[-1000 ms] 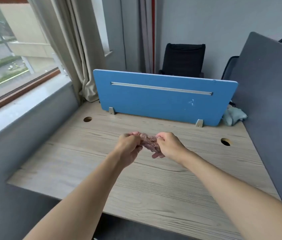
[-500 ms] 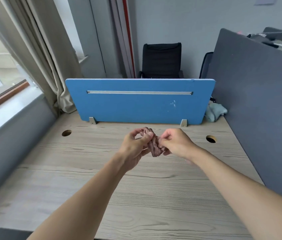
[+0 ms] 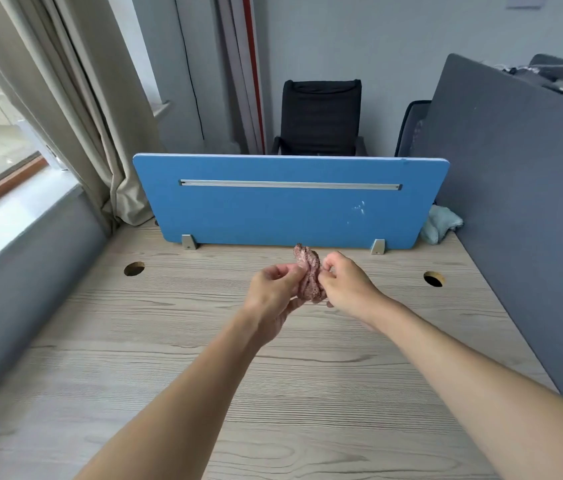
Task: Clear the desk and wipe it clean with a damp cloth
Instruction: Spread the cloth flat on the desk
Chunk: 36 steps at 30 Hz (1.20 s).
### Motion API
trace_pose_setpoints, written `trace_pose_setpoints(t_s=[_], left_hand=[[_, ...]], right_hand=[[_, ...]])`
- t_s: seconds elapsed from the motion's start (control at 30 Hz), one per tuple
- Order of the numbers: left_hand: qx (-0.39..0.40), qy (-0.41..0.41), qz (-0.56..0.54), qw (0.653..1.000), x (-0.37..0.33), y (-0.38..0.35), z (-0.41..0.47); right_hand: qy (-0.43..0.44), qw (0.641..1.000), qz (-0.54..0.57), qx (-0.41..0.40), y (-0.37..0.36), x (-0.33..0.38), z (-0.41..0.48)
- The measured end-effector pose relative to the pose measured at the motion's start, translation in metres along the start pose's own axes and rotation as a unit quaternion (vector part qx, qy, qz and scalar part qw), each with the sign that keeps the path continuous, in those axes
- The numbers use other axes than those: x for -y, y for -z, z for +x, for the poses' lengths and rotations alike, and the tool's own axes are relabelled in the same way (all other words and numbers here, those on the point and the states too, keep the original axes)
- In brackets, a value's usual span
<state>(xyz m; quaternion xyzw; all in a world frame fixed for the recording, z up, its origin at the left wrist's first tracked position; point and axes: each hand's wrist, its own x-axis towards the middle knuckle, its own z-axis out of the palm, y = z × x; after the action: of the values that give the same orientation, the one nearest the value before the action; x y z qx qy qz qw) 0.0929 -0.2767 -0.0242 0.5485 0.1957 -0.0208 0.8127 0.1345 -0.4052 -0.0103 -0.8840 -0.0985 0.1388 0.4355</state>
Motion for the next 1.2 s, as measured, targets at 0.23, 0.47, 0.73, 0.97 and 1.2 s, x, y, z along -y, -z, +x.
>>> trace_pose_setpoints(t_s=[0.23, 0.47, 0.73, 0.97, 1.2], left_hand=[[-0.030, -0.002, -0.037, 0.999, -0.004, 0.029, 0.012], [-0.124, 0.038, -0.123, 0.984, -0.009, 0.062, 0.035], [0.078, 0.041, 0.146, 0.985, -0.012, 0.056, 0.033], [0.028, -0.058, 0.139, 0.988, -0.013, 0.041, 0.037], [0.023, -0.059, 0.178, 0.982, -0.020, 0.040, 0.046]], right_hand=[[-0.027, 0.994, 0.092, -0.060, -0.021, 0.010, 0.011], [-0.103, 0.923, 0.360, -0.091, -0.015, 0.013, 0.027], [-0.069, 0.956, 0.281, -0.053, -0.019, 0.028, 0.037], [-0.020, 0.987, 0.156, -0.041, -0.021, 0.021, 0.041], [-0.028, 0.985, 0.147, -0.090, -0.030, 0.009, 0.041]])
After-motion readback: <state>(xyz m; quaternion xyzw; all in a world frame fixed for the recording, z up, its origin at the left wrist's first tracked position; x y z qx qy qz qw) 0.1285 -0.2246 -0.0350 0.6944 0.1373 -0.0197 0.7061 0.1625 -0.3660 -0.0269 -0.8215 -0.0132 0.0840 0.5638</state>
